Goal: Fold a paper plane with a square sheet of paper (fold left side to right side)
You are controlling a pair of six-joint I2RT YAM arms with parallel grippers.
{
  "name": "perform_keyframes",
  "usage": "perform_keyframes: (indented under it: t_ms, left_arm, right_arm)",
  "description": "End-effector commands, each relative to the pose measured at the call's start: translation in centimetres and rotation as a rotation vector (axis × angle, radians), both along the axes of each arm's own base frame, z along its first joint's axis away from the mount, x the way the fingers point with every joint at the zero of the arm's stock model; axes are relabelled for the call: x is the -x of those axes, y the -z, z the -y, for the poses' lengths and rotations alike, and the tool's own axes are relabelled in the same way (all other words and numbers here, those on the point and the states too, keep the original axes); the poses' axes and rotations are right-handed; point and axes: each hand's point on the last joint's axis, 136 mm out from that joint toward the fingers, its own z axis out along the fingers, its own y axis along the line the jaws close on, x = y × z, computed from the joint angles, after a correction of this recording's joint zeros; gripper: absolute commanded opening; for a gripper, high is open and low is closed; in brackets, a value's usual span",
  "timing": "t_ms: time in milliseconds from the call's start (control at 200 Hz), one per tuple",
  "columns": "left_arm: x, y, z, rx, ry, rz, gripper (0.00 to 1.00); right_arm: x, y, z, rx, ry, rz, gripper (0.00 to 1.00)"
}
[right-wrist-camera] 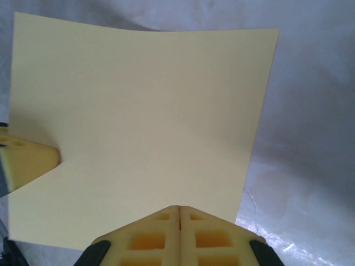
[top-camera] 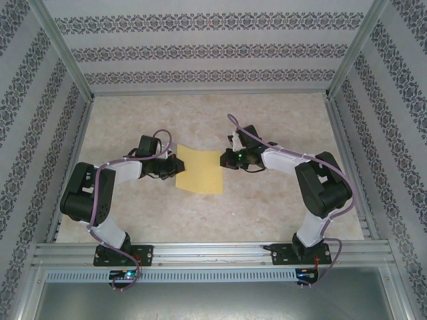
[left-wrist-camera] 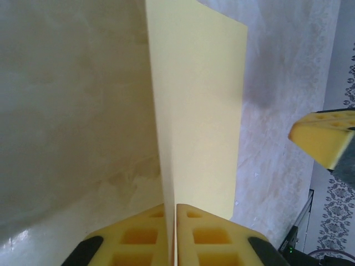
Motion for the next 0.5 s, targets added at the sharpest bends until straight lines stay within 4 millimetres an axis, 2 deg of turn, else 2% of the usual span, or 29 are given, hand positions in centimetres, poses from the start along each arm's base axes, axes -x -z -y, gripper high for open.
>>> perform_keyframes:
  t_ms: [0,265,495]
  left_arm:
    - [0.1,-0.1,0.4,-0.021,0.026,0.001,0.12]
    - [-0.1,-1.7,1.2,0.014,0.045,0.032,0.25]
    - [-0.1,-3.2,2.4,0.026,0.082,0.059,0.33]
  right_arm:
    - [0.0,1.1,-0.1,0.034,0.003,-0.032,0.00]
    - [1.4,4.9,0.5,0.118,-0.013,-0.117,0.00]
    - [2.1,6.4,1.2,0.175,-0.022,-0.141,0.00]
